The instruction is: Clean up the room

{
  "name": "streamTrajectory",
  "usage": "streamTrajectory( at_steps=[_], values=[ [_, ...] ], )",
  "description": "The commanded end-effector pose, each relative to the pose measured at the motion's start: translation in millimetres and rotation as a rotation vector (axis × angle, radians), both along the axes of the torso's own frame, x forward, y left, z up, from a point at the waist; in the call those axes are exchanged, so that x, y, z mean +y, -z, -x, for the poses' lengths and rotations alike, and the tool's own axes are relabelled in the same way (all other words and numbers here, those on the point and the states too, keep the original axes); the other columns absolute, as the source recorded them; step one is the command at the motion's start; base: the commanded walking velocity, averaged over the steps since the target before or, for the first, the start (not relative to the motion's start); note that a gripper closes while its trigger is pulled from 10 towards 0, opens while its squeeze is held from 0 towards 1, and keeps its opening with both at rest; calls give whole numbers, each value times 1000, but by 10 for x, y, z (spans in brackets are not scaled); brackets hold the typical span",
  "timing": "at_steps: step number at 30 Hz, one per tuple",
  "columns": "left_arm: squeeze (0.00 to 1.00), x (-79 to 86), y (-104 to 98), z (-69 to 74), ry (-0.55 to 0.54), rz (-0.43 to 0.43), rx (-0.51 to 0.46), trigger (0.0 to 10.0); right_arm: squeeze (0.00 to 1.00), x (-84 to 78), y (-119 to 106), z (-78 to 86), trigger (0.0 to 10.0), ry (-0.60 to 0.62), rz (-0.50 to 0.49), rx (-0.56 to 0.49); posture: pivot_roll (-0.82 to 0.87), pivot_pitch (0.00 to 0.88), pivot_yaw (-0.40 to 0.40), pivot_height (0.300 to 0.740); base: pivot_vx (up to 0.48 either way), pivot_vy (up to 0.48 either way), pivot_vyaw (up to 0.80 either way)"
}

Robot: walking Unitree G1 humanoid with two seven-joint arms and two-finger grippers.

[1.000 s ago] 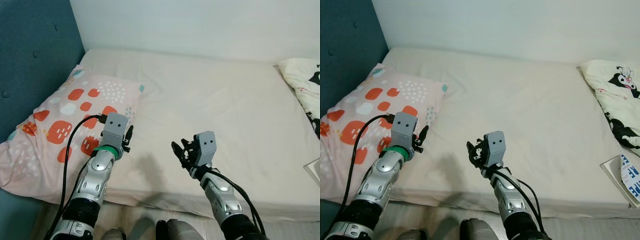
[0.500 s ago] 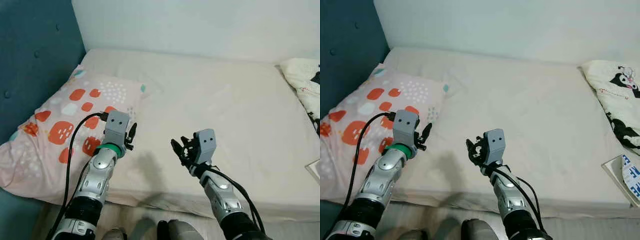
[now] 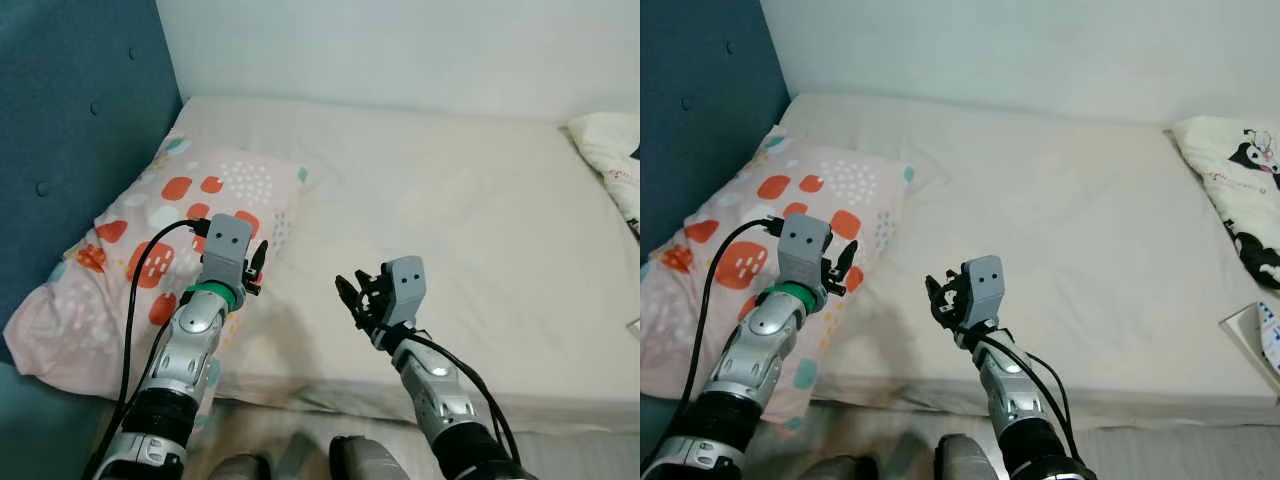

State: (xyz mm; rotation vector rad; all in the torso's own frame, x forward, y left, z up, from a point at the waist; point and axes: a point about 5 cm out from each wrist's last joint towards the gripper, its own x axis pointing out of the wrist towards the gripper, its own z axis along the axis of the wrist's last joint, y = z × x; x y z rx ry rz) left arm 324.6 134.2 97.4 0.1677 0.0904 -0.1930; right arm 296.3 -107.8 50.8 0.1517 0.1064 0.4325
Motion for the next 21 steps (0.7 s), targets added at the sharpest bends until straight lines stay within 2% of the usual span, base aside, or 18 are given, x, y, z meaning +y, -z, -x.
streamTrajectory(
  at_steps=[1, 17, 21],
  values=[
    [0, 18, 13, 12, -2, -1, 6, 10000, 0, 7, 30, 22, 10000, 5, -6, 9, -27, 29, -9, 740, 0, 352, 0],
    [0, 23, 3, 11, -1, -7, 3, 10000, 0, 9, 60, 44, 10000, 13, -8, 20, -26, 38, -3, 740, 0, 343, 0],
    [0, 29, -7, 12, -4, -10, -5, 10000, 0, 13, 69, 49, 10000, 13, -8, 22, -24, 40, -2, 740, 0, 139, 0]
  ],
)
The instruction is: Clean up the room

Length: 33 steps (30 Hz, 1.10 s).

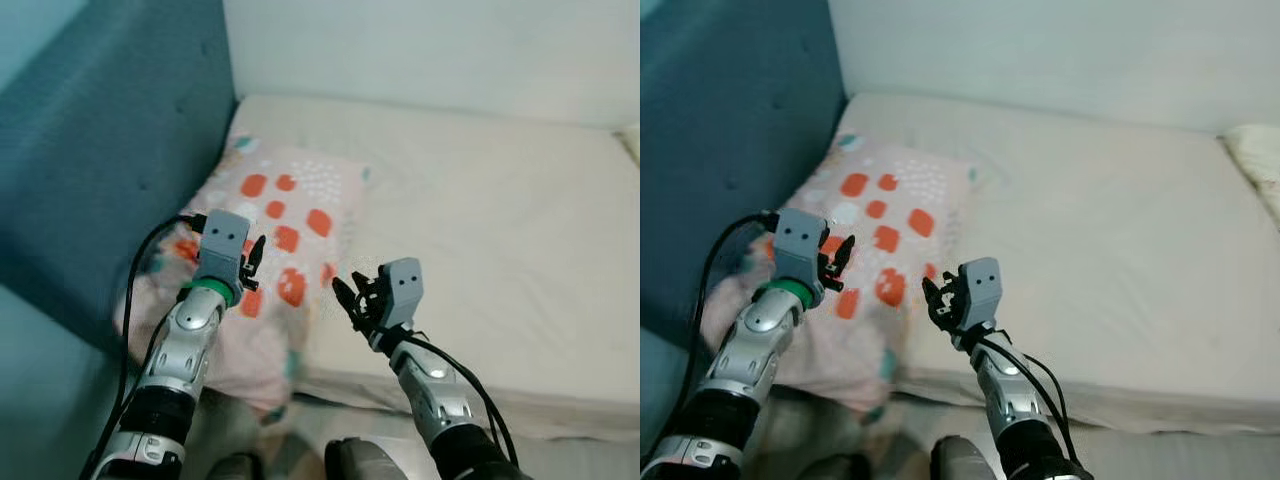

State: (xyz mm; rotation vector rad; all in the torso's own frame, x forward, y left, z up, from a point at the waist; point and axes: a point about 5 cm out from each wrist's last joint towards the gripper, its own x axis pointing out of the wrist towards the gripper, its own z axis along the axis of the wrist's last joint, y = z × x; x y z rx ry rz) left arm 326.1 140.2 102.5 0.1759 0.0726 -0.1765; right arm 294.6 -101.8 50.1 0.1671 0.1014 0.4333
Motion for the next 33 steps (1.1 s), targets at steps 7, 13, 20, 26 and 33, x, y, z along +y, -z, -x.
streamTrajectory(
  at_steps=[7, 13, 20, 26, 33],
  values=[
    [0, -56, -7, 19, 17, -24, -14, 10000, 0, -44, 65, 37, 10000, 13, 5, 24, -24, 41, -1, 740, 0, 0, 0],
    [0, -72, -26, 6, 5, -7, -2, 10000, 0, -31, 51, 39, 10000, 9, 7, 16, -25, 45, 2, 740, 0, 0, 0],
    [0, -71, -31, -26, -27, -26, 8, 10000, 0, -12, 43, 27, 10000, 10, 4, 20, -24, 49, 2, 740, 0, 0, 0],
    [0, -28, 45, -113, -97, -119, 64, 10000, 0, 23, 34, 17, 10000, -8, 9, 16, -21, 61, 0, 740, 0, 0, 0],
    [1000, 39, 39, -288, -144, -164, 118, 10000, 0, 106, -47, -40, 10000, -30, 3, -15, -19, 82, 4, 740, 0, 0, 0]
  ],
)
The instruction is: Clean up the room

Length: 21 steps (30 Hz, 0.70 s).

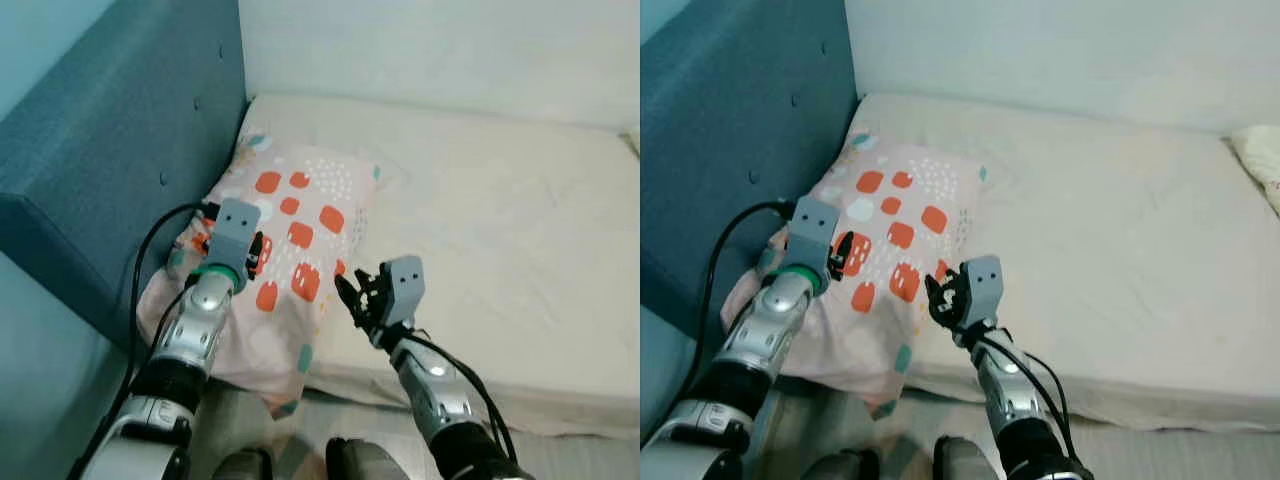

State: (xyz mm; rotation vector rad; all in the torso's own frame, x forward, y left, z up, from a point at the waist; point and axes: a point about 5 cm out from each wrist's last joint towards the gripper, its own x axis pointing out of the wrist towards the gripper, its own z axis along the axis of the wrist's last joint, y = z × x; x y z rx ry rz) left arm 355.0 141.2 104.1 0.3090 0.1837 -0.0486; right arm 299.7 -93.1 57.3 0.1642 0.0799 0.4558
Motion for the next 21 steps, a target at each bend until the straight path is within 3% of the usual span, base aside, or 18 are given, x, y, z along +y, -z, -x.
streamTrajectory(
  at_steps=[1, 9, 16, 21],
  values=[
    [1000, 88, 24, -49, -38, 0, 42, 10000, 0, 31, -3, -18, 10000, -11, 4, 0, -11, 100, 9, 740, 0, 0, 0],
    [1000, 423, -127, -204, -108, 44, 82, 10000, 0, 118, -88, -92, 10000, -32, -7, -18, 19, 170, 20, 740, 0, 0, 0],
    [1000, 567, -177, -238, -106, 53, 124, 10000, 0, 152, -128, -109, 10000, -34, -15, -28, 38, 232, 33, 740, 0, 0, 0],
    [1000, 759, -230, -269, -154, 99, 154, 10000, 0, -129, -245, -211, 10000, 71, 28, -90, 33, 309, 42, 740, 0, 0, 0]
  ],
)
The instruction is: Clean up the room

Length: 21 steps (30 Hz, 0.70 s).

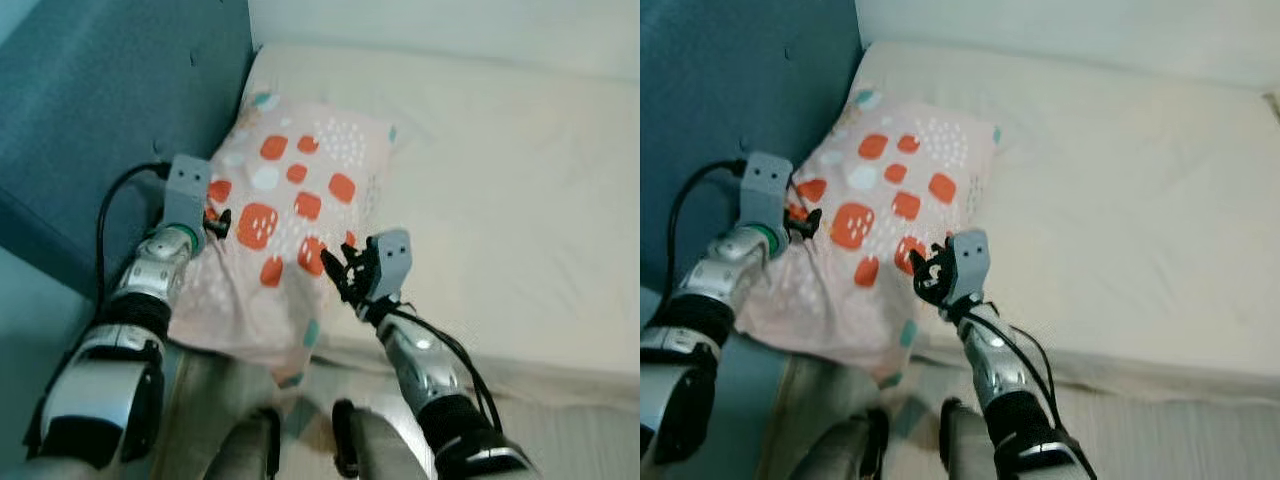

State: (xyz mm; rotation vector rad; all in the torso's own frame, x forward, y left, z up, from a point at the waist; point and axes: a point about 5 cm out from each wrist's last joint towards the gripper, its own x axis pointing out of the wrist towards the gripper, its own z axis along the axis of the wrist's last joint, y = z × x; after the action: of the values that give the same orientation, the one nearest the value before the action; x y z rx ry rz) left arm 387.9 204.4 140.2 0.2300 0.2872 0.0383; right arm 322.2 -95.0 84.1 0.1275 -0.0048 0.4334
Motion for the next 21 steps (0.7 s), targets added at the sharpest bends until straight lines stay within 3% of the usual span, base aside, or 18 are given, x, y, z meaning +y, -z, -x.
streamTrajectory(
  at_steps=[1, 4, 7, 8, 9, 11, 16, 17, 18, 19, 20, 21],
  values=[
    [1000, 126, 132, 59, -45, 34, 64, 10000, 0, -109, 23, 15, 10000, 43, 9, -2, 33, 309, 42, 740, 0, 0, 0],
    [1000, 184, 184, 79, -58, 28, 105, 10000, 0, -304, -18, 29, 10000, 99, 16, -24, 16, 343, 45, 740, 0, 0, 0],
    [1000, 195, 226, 96, -62, 28, 128, 10000, 0, -351, -17, 50, 10000, 112, 15, -26, 10, 352, 46, 740, 0, 0, 0],
    [129, 209, 287, 124, -64, 18, 158, 10000, 0, -378, -3, 88, 10000, 120, 14, -25, 5, 362, 49, 740, 0, 0, 0],
    [0, 218, 341, 151, -63, 15, 185, 10000, 0, -385, 19, 132, 10000, 123, 12, -20, 0, 369, 51, 740, 0, 0, 0],
    [0, 214, 429, 195, -38, 7, 239, 10000, 0, -367, 64, 206, 10000, 121, 8, -9, 3, 376, 54, 740, 0, 0, 0],
    [0, 197, 465, 211, -16, 34, 273, 10000, 0, -336, 89, 237, 10000, 116, 5, -1, 4, 377, 56, 740, 0, 0, 0],
    [0, 187, 477, 218, -2, 49, 290, 8745, 0, -307, 98, 249, 10000, 111, 1, 2, 4, 377, 56, 740, 0, 0, 0],
    [0, 187, 477, 218, -2, 49, 290, 8745, 0, -307, 98, 249, 10000, 111, 1, 2, 4, 377, 56, 740, 0, 0, 0],
    [0, 180, 485, 222, 15, 45, 303, 3294, 0, -275, 103, 252, 10000, 105, -4, 5, 10, 371, 59, 740, 0, 0, 0],
    [0, 179, 492, 227, 29, 38, 315, 0, 0, -246, 101, 248, 10000, 99, -8, 5, 11, 369, 59, 740, 0, 0, 0],
    [0, 179, 492, 227, 29, 38, 315, 0, 0, -246, 101, 248, 10000, 99, -8, 5, 11, 369, 59, 740, 0, 0, 0]
  ],
)
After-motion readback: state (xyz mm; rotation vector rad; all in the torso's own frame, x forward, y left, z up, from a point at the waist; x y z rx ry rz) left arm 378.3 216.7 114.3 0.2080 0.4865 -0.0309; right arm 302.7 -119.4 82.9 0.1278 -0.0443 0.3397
